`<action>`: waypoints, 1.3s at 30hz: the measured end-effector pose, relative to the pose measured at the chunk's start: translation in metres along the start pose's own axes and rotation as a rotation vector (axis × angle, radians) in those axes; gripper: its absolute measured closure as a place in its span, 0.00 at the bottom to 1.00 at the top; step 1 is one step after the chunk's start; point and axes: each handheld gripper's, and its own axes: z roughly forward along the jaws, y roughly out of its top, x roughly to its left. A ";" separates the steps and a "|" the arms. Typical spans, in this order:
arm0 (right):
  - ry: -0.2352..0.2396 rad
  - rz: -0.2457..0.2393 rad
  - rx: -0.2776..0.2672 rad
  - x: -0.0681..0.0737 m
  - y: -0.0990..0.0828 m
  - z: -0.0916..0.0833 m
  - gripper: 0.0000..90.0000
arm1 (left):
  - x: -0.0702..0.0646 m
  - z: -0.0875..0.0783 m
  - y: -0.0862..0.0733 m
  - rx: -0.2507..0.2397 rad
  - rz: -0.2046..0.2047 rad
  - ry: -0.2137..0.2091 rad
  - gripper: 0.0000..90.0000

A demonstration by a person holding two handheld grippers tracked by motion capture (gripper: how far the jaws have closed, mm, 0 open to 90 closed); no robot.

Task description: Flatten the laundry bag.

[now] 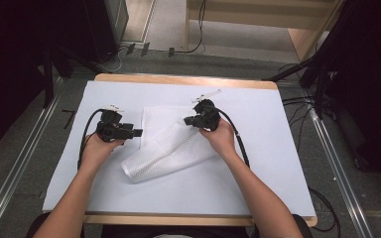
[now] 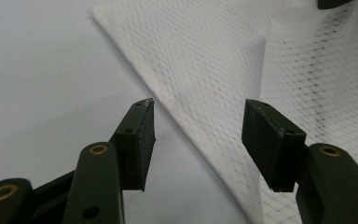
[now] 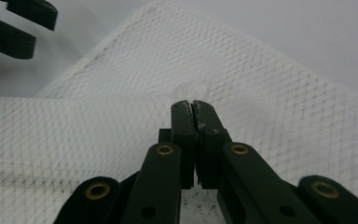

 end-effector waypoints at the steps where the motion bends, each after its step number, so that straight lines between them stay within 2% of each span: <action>1: -0.003 -0.005 -0.009 0.002 -0.003 -0.002 1.00 | -0.001 0.001 0.000 0.001 0.002 0.002 0.50; 4: -0.014 -0.017 0.012 0.007 -0.007 -0.008 1.00 | -0.002 0.004 0.002 0.007 0.010 -0.002 0.50; 18: 0.019 0.006 -0.046 0.018 -0.021 -0.045 1.00 | -0.008 0.014 0.011 0.023 0.043 -0.020 0.52; 25: 0.029 -0.002 -0.055 0.025 -0.030 -0.060 0.99 | -0.010 0.017 0.014 0.026 0.048 -0.026 0.52; 39: 0.055 -0.008 -0.108 0.042 -0.052 -0.098 0.99 | -0.009 0.022 0.019 0.030 0.053 -0.026 0.52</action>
